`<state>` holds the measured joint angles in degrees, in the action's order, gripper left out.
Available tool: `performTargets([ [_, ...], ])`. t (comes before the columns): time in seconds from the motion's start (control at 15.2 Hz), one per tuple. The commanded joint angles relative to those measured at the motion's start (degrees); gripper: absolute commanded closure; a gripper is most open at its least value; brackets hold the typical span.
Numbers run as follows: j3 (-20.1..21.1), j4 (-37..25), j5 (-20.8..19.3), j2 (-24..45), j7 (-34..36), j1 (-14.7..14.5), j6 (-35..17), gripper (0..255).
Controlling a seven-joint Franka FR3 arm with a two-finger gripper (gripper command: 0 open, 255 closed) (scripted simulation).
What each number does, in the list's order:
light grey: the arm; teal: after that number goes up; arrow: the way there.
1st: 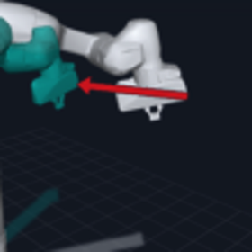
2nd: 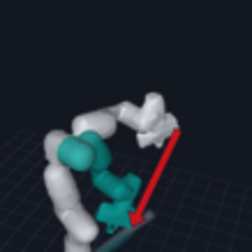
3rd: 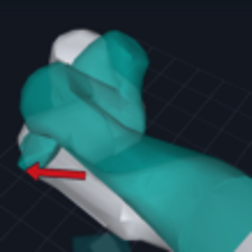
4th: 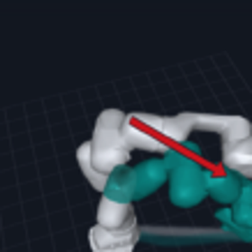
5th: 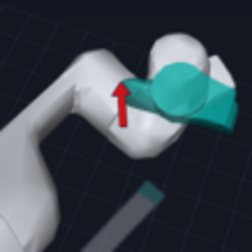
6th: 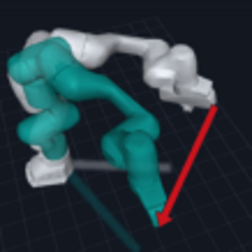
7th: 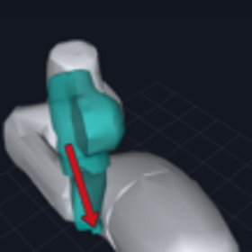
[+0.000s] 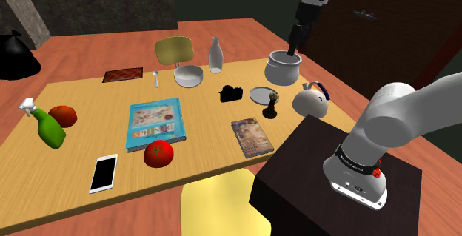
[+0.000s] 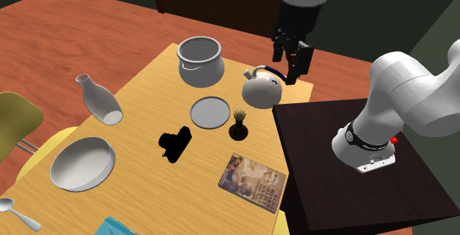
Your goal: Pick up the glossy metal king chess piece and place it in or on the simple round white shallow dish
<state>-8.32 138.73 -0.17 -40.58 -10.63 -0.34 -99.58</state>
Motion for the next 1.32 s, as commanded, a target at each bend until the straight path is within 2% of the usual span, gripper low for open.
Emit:
performTargets([
  [0.0, -2.0, 1.8, -0.2, 1.9, -2.5, 0.1, -3.3, 0],
  [0.4, -8.4, 5.5, 0.1, 9.6, -10.7, 0.0, -13.1, 0],
  [0.73, -13.9, 6.2, 2.5, 18.8, -18.7, -1.0, -21.1, 0],
  [0.99, -18.0, 5.1, 7.0, 27.8, -26.6, -2.5, -26.7, 0],
  [1.25, -20.8, 2.4, 14.7, 38.2, -36.3, -3.7, -30.9, 0],
])
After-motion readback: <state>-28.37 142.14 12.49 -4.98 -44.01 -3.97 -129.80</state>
